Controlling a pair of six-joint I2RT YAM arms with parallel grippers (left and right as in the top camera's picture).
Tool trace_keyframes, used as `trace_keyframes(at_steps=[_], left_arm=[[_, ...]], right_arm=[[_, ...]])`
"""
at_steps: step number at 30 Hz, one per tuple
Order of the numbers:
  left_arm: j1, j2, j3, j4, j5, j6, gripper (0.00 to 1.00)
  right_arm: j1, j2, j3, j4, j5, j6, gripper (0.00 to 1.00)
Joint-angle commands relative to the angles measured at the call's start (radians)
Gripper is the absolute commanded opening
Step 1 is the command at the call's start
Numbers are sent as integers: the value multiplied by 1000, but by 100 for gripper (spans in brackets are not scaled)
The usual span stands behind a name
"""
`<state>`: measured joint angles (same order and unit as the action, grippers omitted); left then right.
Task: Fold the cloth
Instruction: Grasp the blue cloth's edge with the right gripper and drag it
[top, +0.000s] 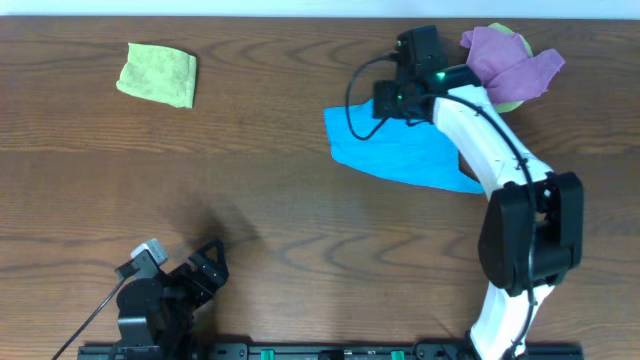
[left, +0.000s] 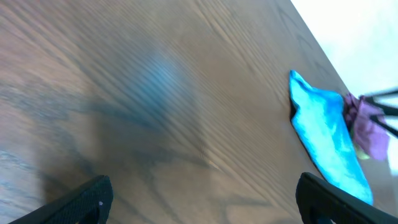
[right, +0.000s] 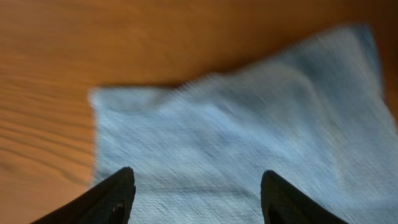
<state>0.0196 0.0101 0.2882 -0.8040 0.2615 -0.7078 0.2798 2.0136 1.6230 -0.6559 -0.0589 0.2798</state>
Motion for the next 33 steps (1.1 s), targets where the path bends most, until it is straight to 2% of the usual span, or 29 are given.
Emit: trace_keyframes(at_steps=[1,9,14,23,33], left_arm=[[6,-6,-6,1,89,-8,95],[6,-5,-6,34,132,-14,96],[6,19,-6,34,145,-13,96],[6,142,-5,72,186,13,96],[6,288,-4,185,219,50,96]], right_arm=[[37,22,0,50,-28,15,66],[77,133,0,89,-69,138,68],[88,159,0,129,-69,236,65],[94,208,0,201,-69,373,63],[94,256,0,261,-74,449,63]])
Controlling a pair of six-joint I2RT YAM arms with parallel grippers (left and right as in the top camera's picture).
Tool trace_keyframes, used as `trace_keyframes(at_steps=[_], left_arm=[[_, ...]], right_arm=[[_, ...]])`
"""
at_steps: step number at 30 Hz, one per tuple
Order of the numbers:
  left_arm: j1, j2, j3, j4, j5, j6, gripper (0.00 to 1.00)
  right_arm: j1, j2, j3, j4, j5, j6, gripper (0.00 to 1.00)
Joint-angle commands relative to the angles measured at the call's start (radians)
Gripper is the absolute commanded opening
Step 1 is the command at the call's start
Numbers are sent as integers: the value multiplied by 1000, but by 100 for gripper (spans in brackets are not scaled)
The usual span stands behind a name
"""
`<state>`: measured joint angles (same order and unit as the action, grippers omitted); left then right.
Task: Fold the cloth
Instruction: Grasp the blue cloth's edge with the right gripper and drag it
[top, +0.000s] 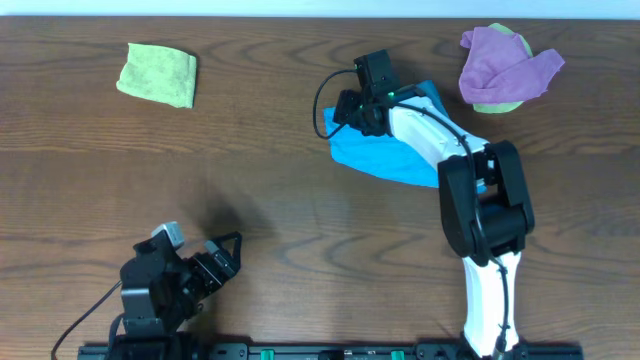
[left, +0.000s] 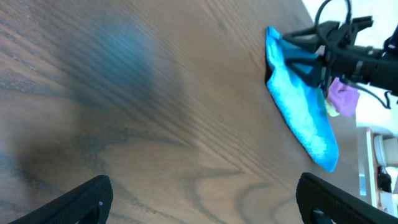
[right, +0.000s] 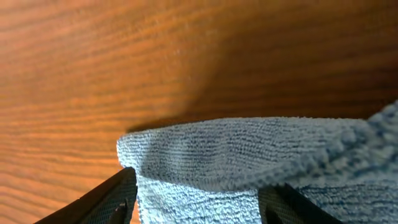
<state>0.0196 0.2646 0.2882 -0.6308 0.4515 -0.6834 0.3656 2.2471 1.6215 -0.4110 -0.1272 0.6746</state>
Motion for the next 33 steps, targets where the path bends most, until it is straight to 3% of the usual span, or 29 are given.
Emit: trace_keyframes(at_steps=[1,3,6,13,21,33], left_arm=[[6,46,-4,18,34,26,96],[6,70,-4,38,45,26,96],[6,95,-4,63,47,26,96],[6,106,-4,90,39,33,95],[6,106,-4,89,27,34,96],[6,106,-4,90,21,33,95]], right_arm=[[8,27,2,28,-13,55,62],[8,42,2,43,-16,74,59],[8,65,2,73,-34,95,46],[9,95,2,141,-58,79,1],[42,94,131,198,-72,-43,1],[69,95,231,195,-64,-63,1]])
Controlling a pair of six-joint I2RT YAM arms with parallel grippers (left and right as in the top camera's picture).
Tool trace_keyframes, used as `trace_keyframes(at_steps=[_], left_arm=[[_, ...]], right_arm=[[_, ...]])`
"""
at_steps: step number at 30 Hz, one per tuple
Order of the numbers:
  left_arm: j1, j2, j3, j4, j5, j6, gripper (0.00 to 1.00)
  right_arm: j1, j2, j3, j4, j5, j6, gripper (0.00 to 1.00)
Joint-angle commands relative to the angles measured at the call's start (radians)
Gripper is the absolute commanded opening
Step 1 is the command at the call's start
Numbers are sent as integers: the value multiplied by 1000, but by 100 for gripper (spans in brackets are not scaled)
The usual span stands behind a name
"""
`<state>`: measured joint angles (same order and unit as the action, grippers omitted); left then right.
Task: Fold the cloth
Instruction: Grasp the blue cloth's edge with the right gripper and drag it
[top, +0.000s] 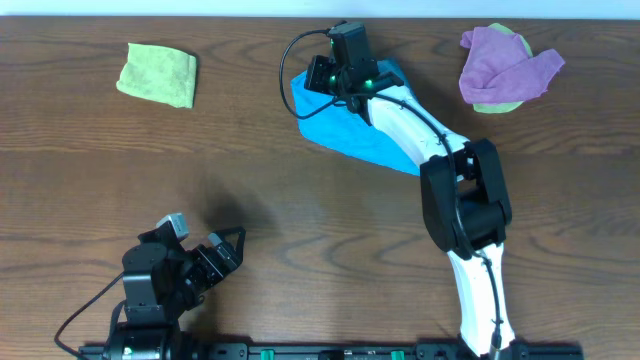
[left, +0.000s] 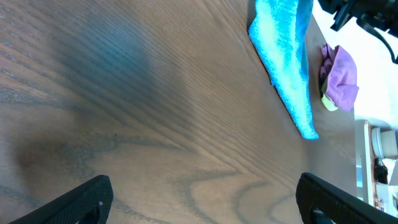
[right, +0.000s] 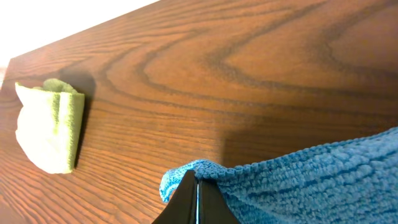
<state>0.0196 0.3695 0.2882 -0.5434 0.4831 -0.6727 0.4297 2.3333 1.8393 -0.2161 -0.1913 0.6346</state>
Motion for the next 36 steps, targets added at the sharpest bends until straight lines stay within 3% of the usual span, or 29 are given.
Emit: trace_keyframes(at_steps=[1,5,10,11,12,14,15,18,24,31,36], left_arm=[[6,2,-4,3,-11,23,96],[6,2,-4,3,-11,22,95],[6,2,-4,2,9,21,96],[6,2,-4,2,9,22,96],[6,2,-4,3,8,22,96],[6,2,-4,3,8,22,95],[6,2,-4,3,8,22,96],[6,2,-4,3,8,22,96],[6,2,-4,6,6,22,96],[6,2,-4,6,5,2,95],[6,2,-4,6,6,-47,96]], right_arm=[[6,9,13,8,1,-24,1],[15,22,13,98,33,-64,1],[19,22,13,126,206,-92,1],[16,22,13,116,206,-99,11],[15,22,13,106,208,-103,32],[15,22,13,92,212,-122,54],[15,21,13,88,213,-129,63],[14,7,20,53,208,-140,72],[14,-65,104,-186,93,-278,75],[14,-113,206,-640,-38,-569,69],[14,-106,188,-826,-52,-727,65]])
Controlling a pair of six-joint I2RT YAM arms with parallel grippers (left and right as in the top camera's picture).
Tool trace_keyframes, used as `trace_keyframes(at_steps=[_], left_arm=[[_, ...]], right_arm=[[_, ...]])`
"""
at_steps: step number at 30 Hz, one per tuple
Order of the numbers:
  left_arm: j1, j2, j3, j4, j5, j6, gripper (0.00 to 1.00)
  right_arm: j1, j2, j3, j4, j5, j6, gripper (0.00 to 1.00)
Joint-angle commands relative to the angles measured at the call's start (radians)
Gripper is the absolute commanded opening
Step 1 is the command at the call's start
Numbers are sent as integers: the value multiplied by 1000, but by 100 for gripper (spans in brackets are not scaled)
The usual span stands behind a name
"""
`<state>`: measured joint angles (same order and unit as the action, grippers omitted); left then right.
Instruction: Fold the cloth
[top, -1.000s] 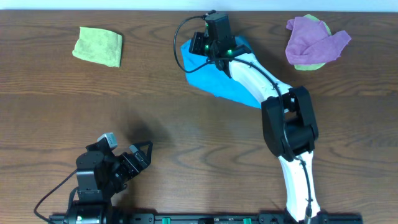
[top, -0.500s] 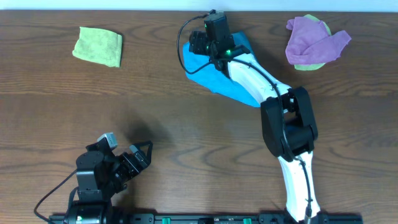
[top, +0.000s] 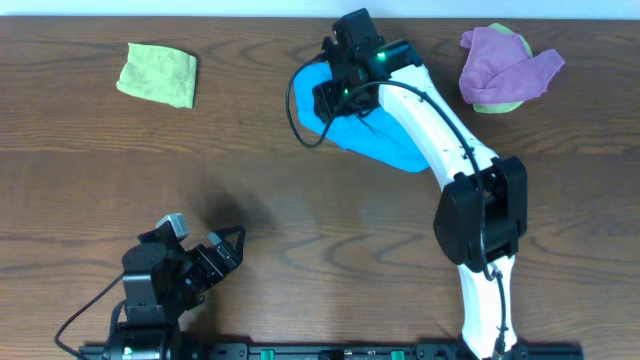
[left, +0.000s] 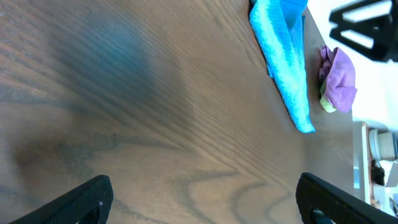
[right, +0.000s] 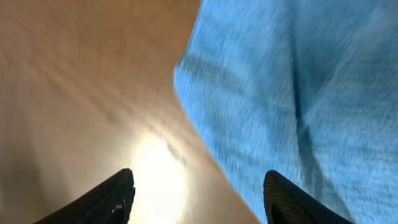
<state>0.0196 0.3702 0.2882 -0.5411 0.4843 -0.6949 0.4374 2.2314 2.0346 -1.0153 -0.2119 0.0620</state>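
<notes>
The blue cloth (top: 386, 146) lies on the table at the back centre, partly under my right arm; it also shows in the left wrist view (left: 283, 56) and fills the upper right of the right wrist view (right: 298, 93). My right gripper (top: 335, 103) hangs above the cloth's left edge, open (right: 202, 205), with nothing between its fingers. At the front left my left gripper (top: 222, 255) stands open and empty (left: 202, 205), far from the cloth.
A folded yellow-green cloth (top: 158, 73) lies at the back left. A purple cloth (top: 505, 62) is heaped on a yellow-green one at the back right, also seen in the left wrist view (left: 339, 71). Bare wooden table (top: 250, 180) lies between.
My right gripper was shut on the blue cloth's left corner; now it is open and above the cloth, which lies on the table. The left arm has not moved.
My right gripper was open over the blue cloth spread at centre right. Then it stood open at the cloth's left corner. Then it was shut on that corner, with the cloth further left. Now the gripper is open and the cloth lies there.
</notes>
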Motion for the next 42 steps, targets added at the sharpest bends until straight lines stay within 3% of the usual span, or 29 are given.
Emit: trace_keyframes(at_steps=[1,8,14,22,42], left_arm=[[6,1,-4,4,6,-27,95],[6,1,-4,5,6,-27,96],[6,1,-4,4,5,-27,96],[6,1,-4,4,3,-27,95],[6,1,-4,4,-9,-27,95]], right_arm=[[6,-4,-21,-34,-27,-174,64],[0,23,-36,-116,-22,-285,57],[-5,90,-36,-131,-21,-288,53],[-4,144,-36,-129,-20,-288,34],[-12,204,-36,-88,6,-279,27]])
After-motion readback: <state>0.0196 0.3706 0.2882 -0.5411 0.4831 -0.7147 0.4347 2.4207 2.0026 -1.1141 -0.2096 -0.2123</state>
